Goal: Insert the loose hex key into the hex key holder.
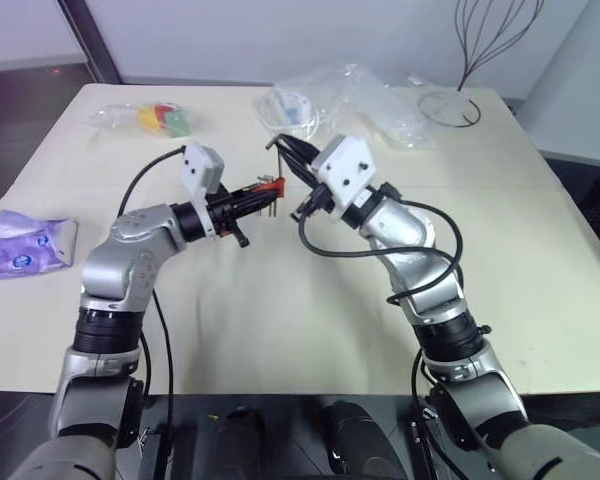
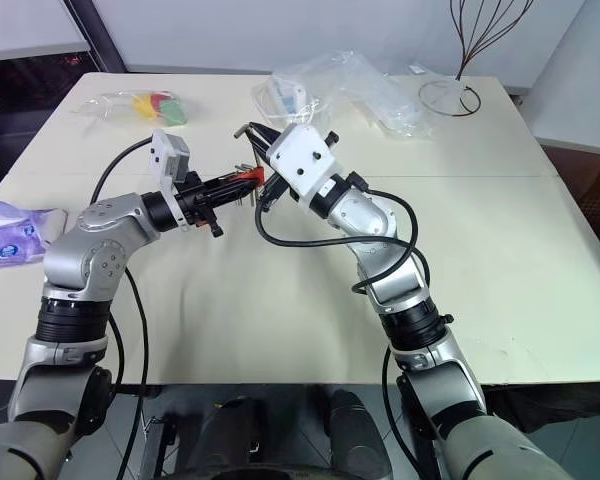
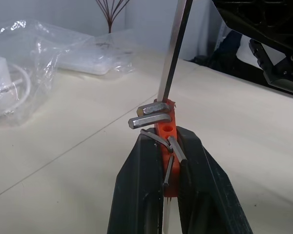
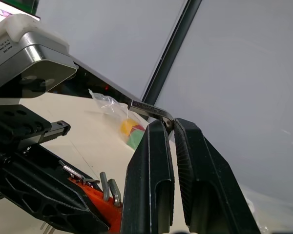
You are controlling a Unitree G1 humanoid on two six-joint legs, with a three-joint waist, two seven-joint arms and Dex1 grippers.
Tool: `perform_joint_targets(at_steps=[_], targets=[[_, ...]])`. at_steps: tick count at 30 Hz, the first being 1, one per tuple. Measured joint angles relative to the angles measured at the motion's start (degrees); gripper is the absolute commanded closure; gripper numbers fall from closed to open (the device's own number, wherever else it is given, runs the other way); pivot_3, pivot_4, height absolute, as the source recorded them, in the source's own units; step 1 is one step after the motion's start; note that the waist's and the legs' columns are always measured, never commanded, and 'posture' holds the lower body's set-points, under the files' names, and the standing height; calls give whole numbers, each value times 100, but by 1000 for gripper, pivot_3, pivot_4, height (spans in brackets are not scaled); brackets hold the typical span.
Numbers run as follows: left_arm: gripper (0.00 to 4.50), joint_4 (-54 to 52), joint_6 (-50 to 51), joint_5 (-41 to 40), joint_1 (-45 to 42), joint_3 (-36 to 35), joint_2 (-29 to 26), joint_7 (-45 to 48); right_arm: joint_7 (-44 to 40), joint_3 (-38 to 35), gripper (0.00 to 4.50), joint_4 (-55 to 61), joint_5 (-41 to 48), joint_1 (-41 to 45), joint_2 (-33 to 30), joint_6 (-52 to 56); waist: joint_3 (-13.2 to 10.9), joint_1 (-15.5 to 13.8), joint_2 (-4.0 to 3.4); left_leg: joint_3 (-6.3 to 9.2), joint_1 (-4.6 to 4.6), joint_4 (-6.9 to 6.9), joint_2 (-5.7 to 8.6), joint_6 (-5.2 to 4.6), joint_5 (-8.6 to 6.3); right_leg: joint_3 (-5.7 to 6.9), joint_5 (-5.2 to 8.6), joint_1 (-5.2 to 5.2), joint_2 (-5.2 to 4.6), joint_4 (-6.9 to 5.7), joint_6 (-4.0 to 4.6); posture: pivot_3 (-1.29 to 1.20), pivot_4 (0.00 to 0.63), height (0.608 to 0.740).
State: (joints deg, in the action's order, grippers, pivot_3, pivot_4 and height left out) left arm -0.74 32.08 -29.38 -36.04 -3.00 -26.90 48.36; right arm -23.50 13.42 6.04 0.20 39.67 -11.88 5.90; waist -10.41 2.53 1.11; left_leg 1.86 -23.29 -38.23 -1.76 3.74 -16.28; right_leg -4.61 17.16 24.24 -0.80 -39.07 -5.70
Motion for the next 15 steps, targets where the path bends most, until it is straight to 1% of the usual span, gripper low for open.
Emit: perform_joint_targets(at_steps=[15], targets=[[4500,5,-22,0,-10,-3,1,-3,-28,0,4459,-3,-19,-28,5,7,0,0,0,0,0,0,0,0,0,0,0,0,0,-1,0,0,150,740]])
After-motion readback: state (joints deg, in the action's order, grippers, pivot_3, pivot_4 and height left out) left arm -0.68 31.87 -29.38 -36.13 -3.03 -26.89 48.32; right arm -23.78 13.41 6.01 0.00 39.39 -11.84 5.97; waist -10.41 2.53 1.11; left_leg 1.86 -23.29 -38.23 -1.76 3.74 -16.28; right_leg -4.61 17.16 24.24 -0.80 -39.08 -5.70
